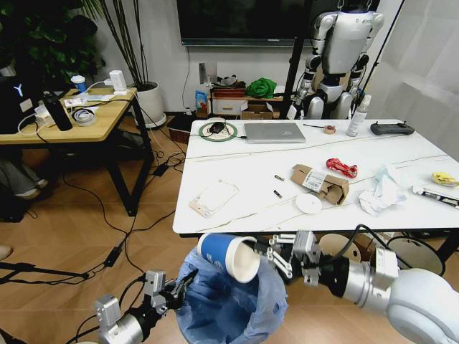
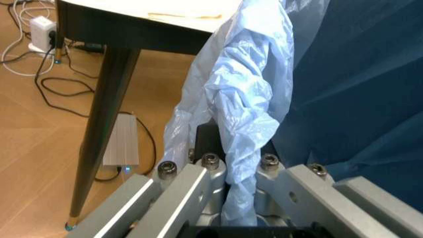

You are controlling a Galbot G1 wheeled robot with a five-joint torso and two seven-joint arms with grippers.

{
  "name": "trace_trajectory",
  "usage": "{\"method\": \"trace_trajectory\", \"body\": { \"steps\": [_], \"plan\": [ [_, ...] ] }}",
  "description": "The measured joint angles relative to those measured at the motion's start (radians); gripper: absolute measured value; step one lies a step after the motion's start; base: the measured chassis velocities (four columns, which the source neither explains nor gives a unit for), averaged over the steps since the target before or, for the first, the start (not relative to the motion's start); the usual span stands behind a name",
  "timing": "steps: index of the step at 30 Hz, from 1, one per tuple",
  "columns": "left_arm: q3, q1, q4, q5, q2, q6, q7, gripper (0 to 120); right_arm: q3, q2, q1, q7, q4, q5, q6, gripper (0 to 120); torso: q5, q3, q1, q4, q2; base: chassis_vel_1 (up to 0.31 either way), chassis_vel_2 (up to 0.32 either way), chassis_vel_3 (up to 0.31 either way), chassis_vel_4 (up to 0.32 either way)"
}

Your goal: Pick up the trash bin and place the trash from the table into it.

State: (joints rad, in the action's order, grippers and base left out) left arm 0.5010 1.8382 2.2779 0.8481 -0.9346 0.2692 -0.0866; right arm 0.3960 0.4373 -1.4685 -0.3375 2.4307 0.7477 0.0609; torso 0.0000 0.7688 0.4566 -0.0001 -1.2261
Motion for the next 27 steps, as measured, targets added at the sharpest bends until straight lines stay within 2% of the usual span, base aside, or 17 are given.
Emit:
{"method": "trace_trajectory", "body": {
  "steps": [8, 12, 14, 19, 20, 22, 26, 27],
  "plan": [
    [-0.004, 0.017, 0.012, -0.009, -0.017, 0.002, -0.002, 0, 0.008, 0.009, -0.011, -0.013, -0.013, -0.051, -0.007, 1, 0.0001, 0.000, 0.000, 0.0001, 0.000, 0.000, 0.000, 0.000, 0.000],
    [0.011, 0.032, 0.030, -0.011, -0.023, 0.002, -0.004, 0, 0.003, 0.013, -0.002, -0.016, -0.031, -0.067, -0.009, 19, 0.0000, 0.000, 0.000, 0.0002, 0.000, 0.000, 0.000, 0.000, 0.000],
    [0.013, 0.035, 0.033, -0.011, -0.025, 0.003, -0.004, 0, 0.000, 0.016, -0.002, -0.016, -0.036, -0.073, -0.010, 22, 0.0000, 0.000, 0.000, 0.0001, 0.000, 0.000, 0.000, 0.000, 0.000],
    [0.025, 0.051, 0.039, -0.021, -0.034, 0.003, -0.004, 0, 0.003, 0.026, -0.012, -0.021, -0.051, -0.097, -0.020, 43, 0.0001, 0.000, 0.000, 0.0001, 0.000, 0.000, 0.000, 0.000, 0.000],
    [0.025, 0.051, 0.039, -0.021, -0.034, 0.003, -0.004, 0, 0.003, 0.026, -0.012, -0.021, -0.051, -0.097, -0.020, 43, 0.0001, 0.000, 0.000, 0.0001, 0.000, 0.000, 0.000, 0.000, 0.000],
    [0.029, 0.058, 0.039, -0.028, -0.037, 0.004, -0.005, 0, 0.015, 0.026, -0.014, -0.022, -0.052, -0.096, -0.022, 52, 0.0000, 0.000, 0.000, 0.0001, 0.000, 0.000, 0.000, 0.000, 0.000],
    [0.047, 0.083, 0.029, -0.047, -0.039, 0.007, -0.005, 0, 0.039, 0.069, 0.045, 0.018, -0.070, -0.045, 0.000, 68, 0.0000, 0.000, 0.000, 0.0000, 0.000, 0.000, 0.000, 0.000, 0.000],
    [0.047, 0.083, 0.029, -0.047, -0.039, 0.007, -0.005, 0, 0.039, 0.069, 0.045, 0.018, -0.070, -0.045, 0.000, 68, 0.0000, 0.000, 0.000, 0.0000, 0.000, 0.000, 0.000, 0.000, 0.000]
  ]
}}
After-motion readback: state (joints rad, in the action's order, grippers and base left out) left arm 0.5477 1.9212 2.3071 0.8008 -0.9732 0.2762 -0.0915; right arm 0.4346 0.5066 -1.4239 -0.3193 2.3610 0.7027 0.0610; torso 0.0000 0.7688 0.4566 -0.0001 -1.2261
